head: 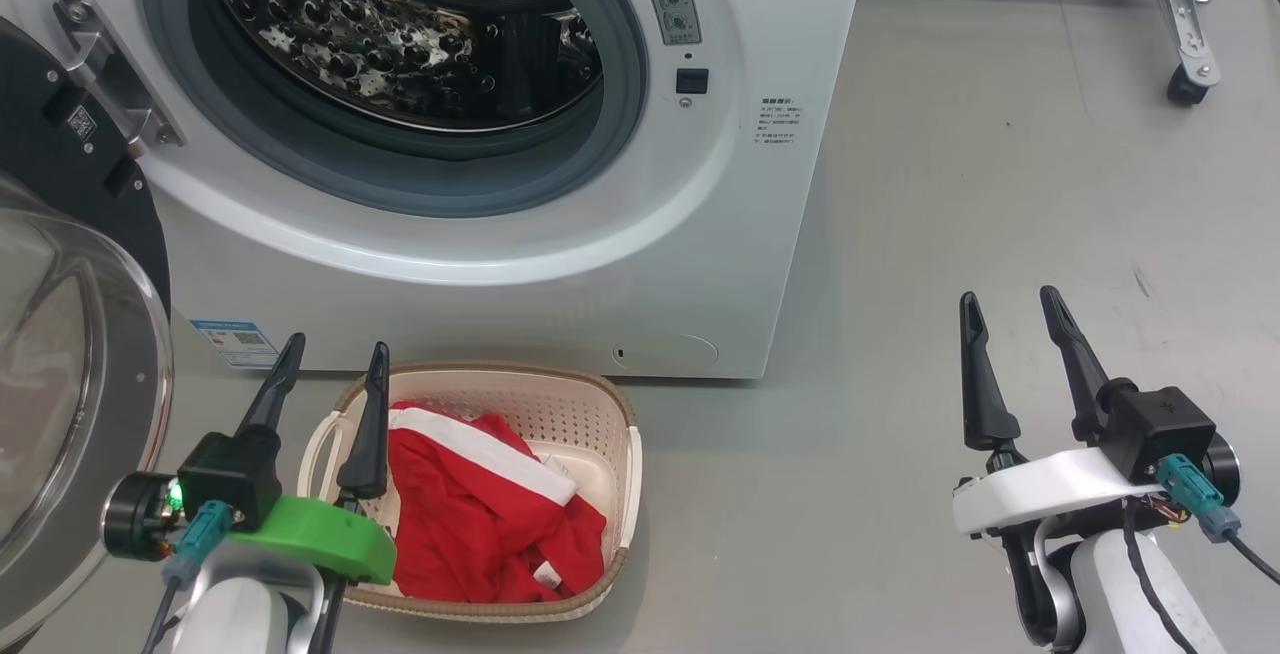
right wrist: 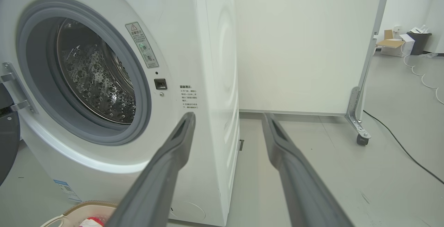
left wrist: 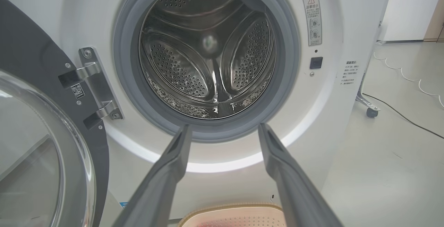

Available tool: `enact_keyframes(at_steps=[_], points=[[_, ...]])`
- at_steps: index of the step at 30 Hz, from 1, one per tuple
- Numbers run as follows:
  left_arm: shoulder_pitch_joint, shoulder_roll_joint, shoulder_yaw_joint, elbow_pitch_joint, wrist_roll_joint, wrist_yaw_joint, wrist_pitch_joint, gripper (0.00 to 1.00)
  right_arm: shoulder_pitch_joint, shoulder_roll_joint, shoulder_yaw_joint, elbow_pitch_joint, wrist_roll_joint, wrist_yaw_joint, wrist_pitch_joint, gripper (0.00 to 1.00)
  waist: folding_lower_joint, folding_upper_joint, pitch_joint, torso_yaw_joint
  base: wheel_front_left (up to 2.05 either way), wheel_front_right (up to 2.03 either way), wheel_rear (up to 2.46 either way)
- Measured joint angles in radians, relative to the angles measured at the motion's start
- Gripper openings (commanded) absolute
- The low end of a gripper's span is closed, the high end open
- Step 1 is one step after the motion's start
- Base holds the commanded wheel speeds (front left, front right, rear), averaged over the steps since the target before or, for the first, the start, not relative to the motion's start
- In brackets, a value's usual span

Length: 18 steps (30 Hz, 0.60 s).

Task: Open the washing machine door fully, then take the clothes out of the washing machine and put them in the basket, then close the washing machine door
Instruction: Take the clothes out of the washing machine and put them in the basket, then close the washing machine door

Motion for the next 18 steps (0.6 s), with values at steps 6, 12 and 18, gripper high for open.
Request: enact_keyframes(at_steps=[6,12,18], points=[[0.018,0.0,-0.003,-0.012,0.002,0.0,0.0,1.0,0.008,0.001,0.0,0.0,0.0,0.001,0.0,1.0,0.0,0.0,-0.003,-0.003,0.0,0.0,0.0],[0.024,-0.001,-0.003,-0.023,0.002,0.0,0.0,1.0,0.015,0.004,0.0,0.0,-0.003,0.001,0.0,1.0,0.0,0.0,-0.005,-0.002,0.0,0.0,0.0],[0.035,-0.001,-0.003,-0.03,0.002,0.0,0.0,1.0,0.015,0.005,0.0,-0.001,-0.003,0.001,0.0,1.0,0.0,0.0,-0.006,0.0,0.0,0.0,0.0]])
